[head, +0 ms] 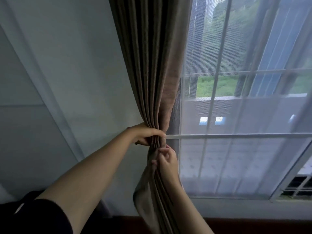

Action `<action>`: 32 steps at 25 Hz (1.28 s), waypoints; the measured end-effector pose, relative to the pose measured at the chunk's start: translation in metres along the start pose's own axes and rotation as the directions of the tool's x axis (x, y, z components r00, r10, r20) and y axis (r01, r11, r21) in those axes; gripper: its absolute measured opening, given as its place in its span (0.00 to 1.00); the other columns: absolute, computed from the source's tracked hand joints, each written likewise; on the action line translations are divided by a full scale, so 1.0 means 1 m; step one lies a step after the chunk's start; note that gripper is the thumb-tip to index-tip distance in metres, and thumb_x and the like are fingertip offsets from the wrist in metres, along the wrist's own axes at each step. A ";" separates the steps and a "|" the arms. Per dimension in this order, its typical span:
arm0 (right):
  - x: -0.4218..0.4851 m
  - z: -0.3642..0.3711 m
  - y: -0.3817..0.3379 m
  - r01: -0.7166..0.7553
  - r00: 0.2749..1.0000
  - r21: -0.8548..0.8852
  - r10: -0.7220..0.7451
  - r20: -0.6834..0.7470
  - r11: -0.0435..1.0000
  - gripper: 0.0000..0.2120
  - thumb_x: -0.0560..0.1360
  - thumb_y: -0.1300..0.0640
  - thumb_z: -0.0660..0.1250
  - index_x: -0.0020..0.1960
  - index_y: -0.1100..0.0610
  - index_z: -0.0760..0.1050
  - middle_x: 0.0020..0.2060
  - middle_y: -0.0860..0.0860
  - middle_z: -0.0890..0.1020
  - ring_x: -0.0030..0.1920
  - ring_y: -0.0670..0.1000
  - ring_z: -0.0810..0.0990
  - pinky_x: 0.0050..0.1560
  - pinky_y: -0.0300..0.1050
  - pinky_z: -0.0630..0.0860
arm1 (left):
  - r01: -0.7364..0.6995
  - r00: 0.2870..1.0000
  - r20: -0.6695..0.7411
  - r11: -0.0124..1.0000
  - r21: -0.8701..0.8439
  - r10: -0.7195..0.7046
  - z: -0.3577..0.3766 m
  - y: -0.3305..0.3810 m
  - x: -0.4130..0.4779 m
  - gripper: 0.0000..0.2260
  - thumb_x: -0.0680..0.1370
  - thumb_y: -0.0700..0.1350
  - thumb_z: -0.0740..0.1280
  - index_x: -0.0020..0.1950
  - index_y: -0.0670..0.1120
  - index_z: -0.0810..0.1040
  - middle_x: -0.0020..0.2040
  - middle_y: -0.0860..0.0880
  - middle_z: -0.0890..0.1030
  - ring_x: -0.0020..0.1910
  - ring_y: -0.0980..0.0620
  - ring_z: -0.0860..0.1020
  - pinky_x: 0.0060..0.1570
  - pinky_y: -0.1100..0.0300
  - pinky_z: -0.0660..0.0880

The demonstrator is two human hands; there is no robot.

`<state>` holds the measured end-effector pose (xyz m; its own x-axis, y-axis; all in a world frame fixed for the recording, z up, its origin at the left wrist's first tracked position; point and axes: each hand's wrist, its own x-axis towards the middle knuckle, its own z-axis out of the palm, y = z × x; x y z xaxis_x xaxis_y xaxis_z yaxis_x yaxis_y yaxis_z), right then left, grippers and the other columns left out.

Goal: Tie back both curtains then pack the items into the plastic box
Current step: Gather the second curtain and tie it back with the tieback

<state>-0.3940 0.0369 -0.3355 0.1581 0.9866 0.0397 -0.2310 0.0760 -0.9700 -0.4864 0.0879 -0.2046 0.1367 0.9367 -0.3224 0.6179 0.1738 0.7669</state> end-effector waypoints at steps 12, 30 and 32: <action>0.031 -0.018 0.022 0.048 0.961 -0.295 0.037 0.276 0.954 0.42 0.59 0.50 0.78 0.66 0.54 0.60 0.61 0.54 0.72 0.61 0.48 0.76 0.56 0.42 0.77 | -0.069 0.997 0.034 0.987 0.148 0.065 -0.006 -0.006 0.001 0.19 0.65 0.50 0.77 0.52 0.46 0.79 0.46 0.48 0.83 0.42 0.54 0.82 0.37 0.60 0.81; 0.019 0.021 0.018 0.020 0.993 -0.422 -0.067 -0.097 0.906 0.18 0.61 0.47 0.74 0.50 0.45 0.76 0.33 0.42 0.80 0.41 0.47 0.81 0.38 0.31 0.72 | -0.144 0.986 0.046 0.965 -0.219 0.157 -0.028 -0.057 0.002 0.18 0.69 0.32 0.64 0.58 0.39 0.76 0.52 0.41 0.80 0.50 0.46 0.81 0.52 0.52 0.80; 0.018 0.019 0.018 0.029 0.994 -0.463 -0.073 -0.078 0.886 0.21 0.59 0.44 0.74 0.52 0.44 0.75 0.33 0.41 0.79 0.42 0.47 0.80 0.45 0.39 0.75 | -0.168 0.984 -0.093 0.957 -0.238 0.150 -0.027 -0.095 0.005 0.19 0.70 0.31 0.64 0.57 0.48 0.75 0.56 0.45 0.78 0.53 0.46 0.80 0.54 0.52 0.78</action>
<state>-0.4139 0.0592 -0.3471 0.2485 0.9643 0.0913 0.2441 0.0289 -0.9693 -0.5649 0.0844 -0.2639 0.1547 0.9764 -0.1507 0.3841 0.0811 0.9197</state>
